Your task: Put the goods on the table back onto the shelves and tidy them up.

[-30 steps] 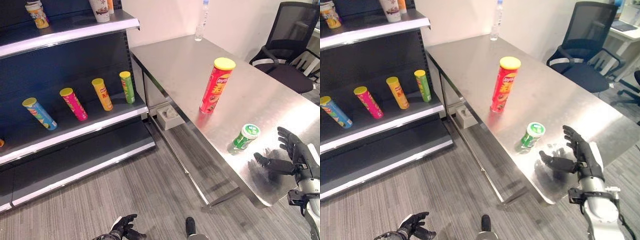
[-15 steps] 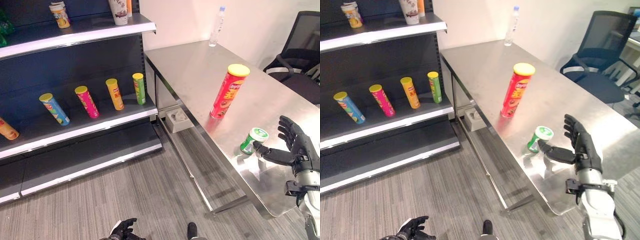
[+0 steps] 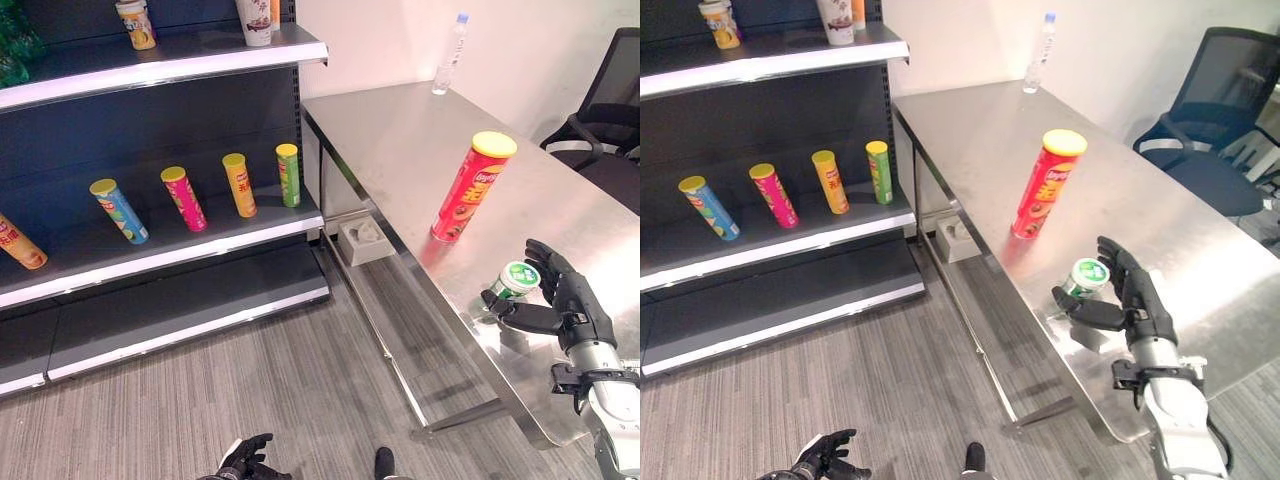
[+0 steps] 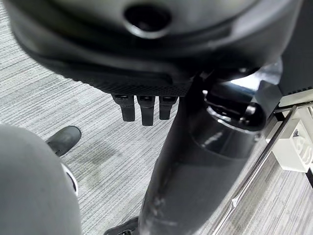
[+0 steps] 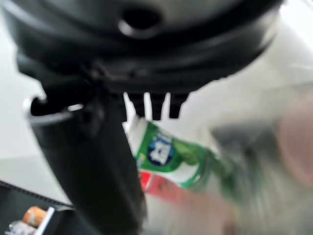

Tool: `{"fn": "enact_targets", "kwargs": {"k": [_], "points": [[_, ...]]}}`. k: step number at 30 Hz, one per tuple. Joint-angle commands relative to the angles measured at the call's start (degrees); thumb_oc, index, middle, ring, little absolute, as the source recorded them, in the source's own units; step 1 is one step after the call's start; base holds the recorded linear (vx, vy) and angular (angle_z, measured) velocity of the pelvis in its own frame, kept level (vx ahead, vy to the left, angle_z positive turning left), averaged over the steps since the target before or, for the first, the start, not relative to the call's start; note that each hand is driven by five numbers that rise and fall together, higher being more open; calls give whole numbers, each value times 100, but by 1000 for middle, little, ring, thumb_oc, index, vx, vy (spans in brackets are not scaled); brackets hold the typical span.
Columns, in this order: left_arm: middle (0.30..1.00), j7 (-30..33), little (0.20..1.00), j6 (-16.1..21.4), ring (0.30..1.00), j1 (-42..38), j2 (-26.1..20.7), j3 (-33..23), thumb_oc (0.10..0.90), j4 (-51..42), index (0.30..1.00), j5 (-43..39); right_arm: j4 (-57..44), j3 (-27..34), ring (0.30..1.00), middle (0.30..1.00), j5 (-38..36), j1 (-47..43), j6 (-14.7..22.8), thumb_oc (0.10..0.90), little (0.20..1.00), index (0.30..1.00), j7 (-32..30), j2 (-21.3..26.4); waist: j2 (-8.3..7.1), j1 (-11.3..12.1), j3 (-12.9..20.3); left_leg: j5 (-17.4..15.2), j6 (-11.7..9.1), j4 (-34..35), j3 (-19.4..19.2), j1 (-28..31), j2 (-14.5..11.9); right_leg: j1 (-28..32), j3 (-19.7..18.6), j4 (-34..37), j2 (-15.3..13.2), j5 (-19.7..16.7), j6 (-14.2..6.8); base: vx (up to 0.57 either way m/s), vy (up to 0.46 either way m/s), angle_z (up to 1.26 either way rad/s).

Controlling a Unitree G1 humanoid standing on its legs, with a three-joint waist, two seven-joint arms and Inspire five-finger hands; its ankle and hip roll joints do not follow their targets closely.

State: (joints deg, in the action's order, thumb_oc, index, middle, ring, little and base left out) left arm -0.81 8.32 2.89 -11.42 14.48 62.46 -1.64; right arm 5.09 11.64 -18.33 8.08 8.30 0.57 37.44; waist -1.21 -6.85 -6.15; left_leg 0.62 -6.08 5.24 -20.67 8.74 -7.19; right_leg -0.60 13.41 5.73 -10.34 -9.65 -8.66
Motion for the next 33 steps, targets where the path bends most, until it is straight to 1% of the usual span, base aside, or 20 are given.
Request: {"fn": "enact_targets", "kwargs": {"k": [1,2,3,6,12,18,19,23,24,26,33], "points": [[900,2,900,146,900,-353,-214,-100,800,34,900,89,-93,499,846,846,56,-820,532,764,846,846,-127,85,-251,108,-20,-277,-41,-24,-72,102,47,552,252,-111,106,843,-212,0,0,0],[900,11,900,149,900,-356,-221,-102,800,28,900,104,-85,493,401,401,119,-831,520,467,401,401,-137,110,-252,113,-27,-277,-40,-24,-67,109,48,552,261,-114,106,842,-211,0,0,0],[900,15,900,145,900,-357,-224,-103,800,22,900,107,-89,501,300,300,141,-817,507,400,300,300,-137,115,-255,111,-29,-278,-39,-24,-62,111,48,555,263,-112,107,844,-210,0,0,0],[900,15,900,149,900,-360,-225,-134,800,39,900,119,-77,505,300,300,231,-777,459,400,300,300,-119,150,-260,109,-28,-285,-36,-24,-53,117,44,562,262,-110,109,845,-212,0,0,0],[900,35,900,146,900,-356,-256,-160,800,48,900,135,-145,580,300,300,212,-809,525,400,300,300,-197,128,-261,115,-10,-278,-41,-24,-55,122,28,562,259,-106,125,853,-201,-4,-6,2],[900,16,900,134,900,-309,-239,-189,800,66,900,114,-147,560,300,300,256,-782,489,400,300,300,-161,163,-289,122,10,-261,-63,-24,-33,150,-10,597,277,-112,176,889,-168,-2,-5,0],[900,17,900,137,900,-304,-236,-188,800,78,900,115,-152,568,900,900,280,-768,490,800,900,900,-166,164,-290,123,14,-259,-66,-24,-30,150,-15,594,281,-115,179,891,-165,0,0,0],[900,21,900,135,900,-291,-238,-169,800,54,900,123,-88,539,900,900,368,-792,481,800,900,900,-214,193,-295,117,20,-256,-70,-24,-35,156,-23,591,274,-116,184,886,-164,0,0,0],[900,22,900,136,900,-293,-238,-185,800,58,900,127,-70,544,300,300,403,-798,476,400,300,300,-231,190,-295,115,19,-256,-68,-24,-38,153,-25,591,273,-117,184,885,-165,0,0,0],[900,35,900,134,900,-309,-247,-188,800,56,900,154,-94,575,300,300,508,-771,476,400,300,300,-280,181,-296,115,22,-261,-66,-24,-34,151,-27,593,282,-119,183,881,-166,0,0,0],[900,40,900,137,900,-306,-252,-192,800,56,900,158,-107,615,300,300,538,-758,466,400,300,300,-313,116,-297,118,31,-273,-61,-24,-25,146,-18,593,293,-123,182,880,-170,0,0,0]]}}
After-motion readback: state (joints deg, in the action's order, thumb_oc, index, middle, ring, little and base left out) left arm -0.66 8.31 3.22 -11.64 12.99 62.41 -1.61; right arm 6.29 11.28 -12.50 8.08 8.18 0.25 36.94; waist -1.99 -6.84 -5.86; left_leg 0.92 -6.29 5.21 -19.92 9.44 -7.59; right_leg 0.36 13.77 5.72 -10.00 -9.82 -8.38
